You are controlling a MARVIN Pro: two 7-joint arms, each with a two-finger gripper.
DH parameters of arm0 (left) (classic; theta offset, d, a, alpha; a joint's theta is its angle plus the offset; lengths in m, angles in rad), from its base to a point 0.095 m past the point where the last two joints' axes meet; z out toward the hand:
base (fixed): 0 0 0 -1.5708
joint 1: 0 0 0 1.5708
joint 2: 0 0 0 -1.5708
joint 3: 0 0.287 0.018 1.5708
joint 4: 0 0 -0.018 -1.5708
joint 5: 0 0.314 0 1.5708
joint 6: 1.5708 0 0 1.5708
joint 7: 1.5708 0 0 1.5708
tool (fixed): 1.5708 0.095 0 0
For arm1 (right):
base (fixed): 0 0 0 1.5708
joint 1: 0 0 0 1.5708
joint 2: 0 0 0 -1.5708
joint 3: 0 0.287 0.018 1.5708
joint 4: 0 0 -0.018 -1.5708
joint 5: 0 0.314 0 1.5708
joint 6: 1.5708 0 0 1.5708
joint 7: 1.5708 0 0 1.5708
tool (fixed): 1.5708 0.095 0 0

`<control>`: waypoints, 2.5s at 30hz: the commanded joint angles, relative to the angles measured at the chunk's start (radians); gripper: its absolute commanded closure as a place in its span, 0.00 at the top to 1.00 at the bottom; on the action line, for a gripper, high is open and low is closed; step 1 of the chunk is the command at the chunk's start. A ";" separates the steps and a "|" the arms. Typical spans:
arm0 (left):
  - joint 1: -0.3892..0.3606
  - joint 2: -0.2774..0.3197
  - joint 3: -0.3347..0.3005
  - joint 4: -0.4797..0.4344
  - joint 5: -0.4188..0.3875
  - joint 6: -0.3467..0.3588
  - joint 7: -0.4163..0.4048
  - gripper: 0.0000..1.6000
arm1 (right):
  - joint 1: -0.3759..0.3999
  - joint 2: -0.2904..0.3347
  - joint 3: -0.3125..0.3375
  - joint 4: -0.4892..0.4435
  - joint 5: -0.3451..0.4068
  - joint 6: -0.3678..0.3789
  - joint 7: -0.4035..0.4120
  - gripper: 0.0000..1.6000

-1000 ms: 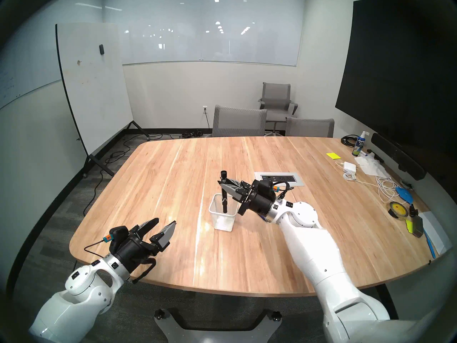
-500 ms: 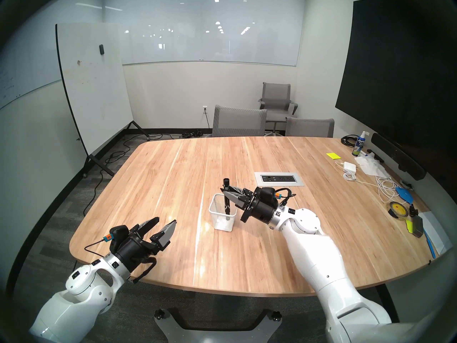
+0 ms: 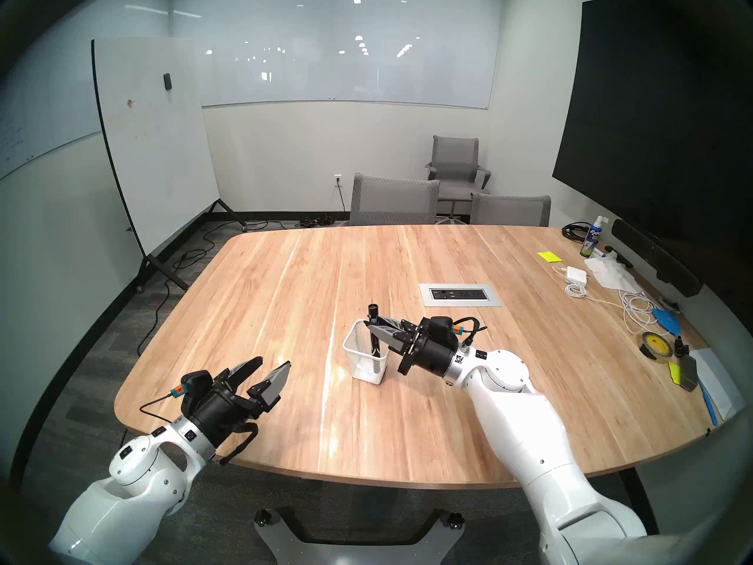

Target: Place the pen, the marker, and the scissors into the pen holder

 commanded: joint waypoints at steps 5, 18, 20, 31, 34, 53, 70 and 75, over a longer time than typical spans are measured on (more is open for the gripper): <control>-0.009 -0.006 0.006 -0.009 0.002 -0.004 -0.005 1.00 | 0.002 0.007 -0.001 -0.020 0.001 0.020 0.008 0.00; -0.019 -0.010 0.012 -0.001 -0.002 -0.004 -0.010 1.00 | 0.006 0.016 -0.005 -0.027 -0.009 0.064 0.020 0.00; -0.020 -0.011 0.012 0.000 -0.003 -0.004 -0.011 1.00 | 0.007 0.017 -0.007 -0.029 -0.013 0.067 0.021 0.00; -0.025 -0.013 0.015 0.006 -0.003 -0.006 -0.010 1.00 | 0.014 0.006 -0.008 -0.030 -0.028 0.063 0.010 1.00; -0.025 -0.013 0.015 0.007 -0.002 -0.007 -0.010 1.00 | 0.013 0.000 -0.005 -0.029 -0.027 0.052 0.006 1.00; -0.051 -0.027 0.082 -0.060 0.087 0.041 0.083 1.00 | -0.052 0.031 0.089 -0.111 0.044 0.013 0.049 1.00; -0.079 -0.036 -0.004 -0.103 0.050 0.118 0.224 1.00 | -0.156 0.086 0.210 -0.208 0.119 0.012 0.111 1.00; -0.079 -0.036 -0.004 -0.109 0.047 0.130 0.236 1.00 | -0.175 0.093 0.235 -0.222 0.136 0.008 0.130 1.00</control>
